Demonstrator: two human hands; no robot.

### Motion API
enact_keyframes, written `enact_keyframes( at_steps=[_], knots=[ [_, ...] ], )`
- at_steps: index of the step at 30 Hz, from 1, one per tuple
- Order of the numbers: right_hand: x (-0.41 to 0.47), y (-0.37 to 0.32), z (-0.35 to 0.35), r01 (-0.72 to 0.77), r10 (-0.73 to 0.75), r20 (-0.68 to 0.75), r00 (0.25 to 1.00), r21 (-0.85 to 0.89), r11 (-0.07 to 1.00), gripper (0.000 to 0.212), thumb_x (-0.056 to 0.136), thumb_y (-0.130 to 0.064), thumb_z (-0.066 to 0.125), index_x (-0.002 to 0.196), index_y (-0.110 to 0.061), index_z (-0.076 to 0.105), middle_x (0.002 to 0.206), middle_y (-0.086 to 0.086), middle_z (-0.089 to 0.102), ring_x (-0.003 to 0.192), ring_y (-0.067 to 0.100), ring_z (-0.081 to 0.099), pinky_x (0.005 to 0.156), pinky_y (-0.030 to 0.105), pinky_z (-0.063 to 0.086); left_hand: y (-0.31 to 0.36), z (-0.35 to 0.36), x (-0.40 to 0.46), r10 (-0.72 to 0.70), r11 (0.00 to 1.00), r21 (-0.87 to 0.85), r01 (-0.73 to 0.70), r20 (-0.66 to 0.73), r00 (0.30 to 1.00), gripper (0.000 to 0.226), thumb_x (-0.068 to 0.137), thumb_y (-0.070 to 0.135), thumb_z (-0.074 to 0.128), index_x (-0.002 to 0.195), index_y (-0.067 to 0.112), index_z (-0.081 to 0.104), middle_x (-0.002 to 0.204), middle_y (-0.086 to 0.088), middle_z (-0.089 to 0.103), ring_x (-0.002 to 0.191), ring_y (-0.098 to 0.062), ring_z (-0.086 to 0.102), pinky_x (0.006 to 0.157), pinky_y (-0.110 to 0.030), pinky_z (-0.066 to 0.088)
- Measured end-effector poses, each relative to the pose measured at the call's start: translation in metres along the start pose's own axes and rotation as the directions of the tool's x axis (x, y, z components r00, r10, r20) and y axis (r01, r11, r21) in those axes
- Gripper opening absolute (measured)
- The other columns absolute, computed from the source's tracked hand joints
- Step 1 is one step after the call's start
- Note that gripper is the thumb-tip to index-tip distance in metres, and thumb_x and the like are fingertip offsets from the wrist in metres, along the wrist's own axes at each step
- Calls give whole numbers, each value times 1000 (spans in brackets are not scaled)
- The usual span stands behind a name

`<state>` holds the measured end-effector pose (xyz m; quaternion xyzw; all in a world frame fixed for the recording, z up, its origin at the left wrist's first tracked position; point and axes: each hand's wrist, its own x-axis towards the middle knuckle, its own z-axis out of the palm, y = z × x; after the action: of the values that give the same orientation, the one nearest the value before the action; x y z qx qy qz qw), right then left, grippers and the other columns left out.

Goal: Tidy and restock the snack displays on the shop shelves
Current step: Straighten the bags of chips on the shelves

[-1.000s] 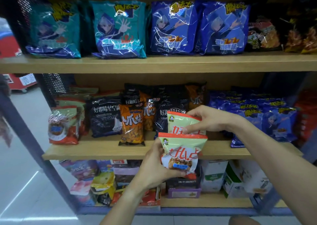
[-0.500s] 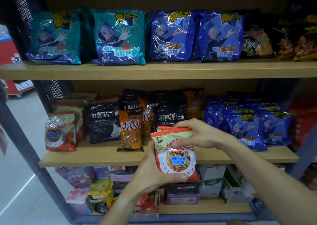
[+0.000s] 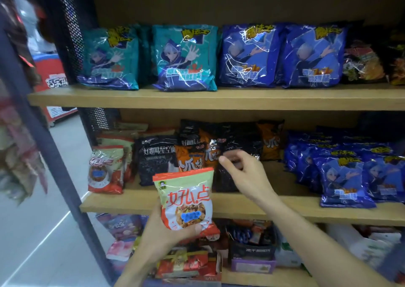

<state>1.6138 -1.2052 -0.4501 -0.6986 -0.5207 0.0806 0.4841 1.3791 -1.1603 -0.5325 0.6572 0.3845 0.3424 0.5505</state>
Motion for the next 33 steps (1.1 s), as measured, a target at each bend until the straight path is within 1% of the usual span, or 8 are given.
enact_keyframes(
  at_steps=[4, 9, 12, 16, 20, 25, 29, 33],
  knots=[
    [37, -22, 37, 134, -126, 49, 991, -433, 891, 67, 85, -52, 71, 141, -24, 46, 131, 1, 59, 117, 24, 59, 91, 40, 55, -8, -23, 9, -19, 999, 44, 18, 23, 1000, 97, 49, 23, 105, 129, 25, 51, 111, 14, 77, 99, -6, 75, 81, -21, 58],
    [76, -36, 58, 9, 66, 76, 995, -717, 697, 133, 63, -87, 66, 158, -11, 12, 156, 12, 33, 141, 36, 29, 114, 43, 33, 1, -31, 29, -16, 996, 94, -5, 220, 975, 89, 61, 12, 100, 135, 21, 51, 120, 4, 76, 110, -17, 73, 98, -38, 58],
    [88, -34, 63, 50, 82, 128, 988, -781, 622, 141, 55, -92, 64, 157, -8, 16, 152, 16, 39, 143, 40, 22, 115, 45, 26, 4, -31, 36, -26, 994, 111, -7, 289, 957, 95, 58, 16, 102, 136, 25, 47, 120, 8, 75, 109, -14, 73, 99, -38, 57],
    [83, -40, 64, 203, -48, 228, 972, -728, 655, 116, 53, -89, 68, 145, -25, 43, 144, 7, 40, 134, 34, 25, 108, 43, 27, -1, -35, 34, 6, 995, 94, -33, 274, 962, 94, 59, 14, 101, 134, 28, 47, 121, 12, 74, 109, -12, 73, 96, -33, 58],
    [67, -33, 61, 331, -144, 365, 920, -522, 786, 97, 54, -81, 76, 135, -36, 45, 135, -1, 36, 125, 22, 33, 104, 42, 37, -13, -42, 26, 2, 997, 74, -22, 262, 965, 100, 58, 19, 102, 137, 33, 43, 124, 13, 72, 111, -10, 71, 96, -32, 58],
    [55, -31, 61, 294, -151, 452, 879, -263, 919, 83, 59, -66, 82, 126, -42, 39, 133, -9, 53, 116, 14, 56, 97, 41, 52, -12, -47, 22, -11, 994, 104, -22, 305, 952, 103, 56, 22, 103, 137, 38, 41, 125, 13, 72, 111, -12, 72, 100, -38, 56],
    [54, -37, 57, 230, -160, 377, 912, -149, 962, 71, 66, -44, 86, 121, -41, 43, 114, -6, 65, 81, 12, 69, 76, 44, 60, -7, -54, 19, 5, 992, 119, -41, 287, 958, 99, 59, 19, 102, 136, 37, 42, 122, 15, 72, 109, -9, 72, 95, -30, 57],
    [52, -31, 49, 139, -131, 316, 940, -4, 990, 80, 68, -46, 84, 135, -29, 44, 119, -7, 66, 100, 10, 68, 88, 40, 60, -5, -63, 17, 17, 992, 114, -48, 258, 966, 96, 61, 16, 101, 136, 37, 44, 122, 14, 73, 109, -10, 73, 91, -26, 58]
  ],
)
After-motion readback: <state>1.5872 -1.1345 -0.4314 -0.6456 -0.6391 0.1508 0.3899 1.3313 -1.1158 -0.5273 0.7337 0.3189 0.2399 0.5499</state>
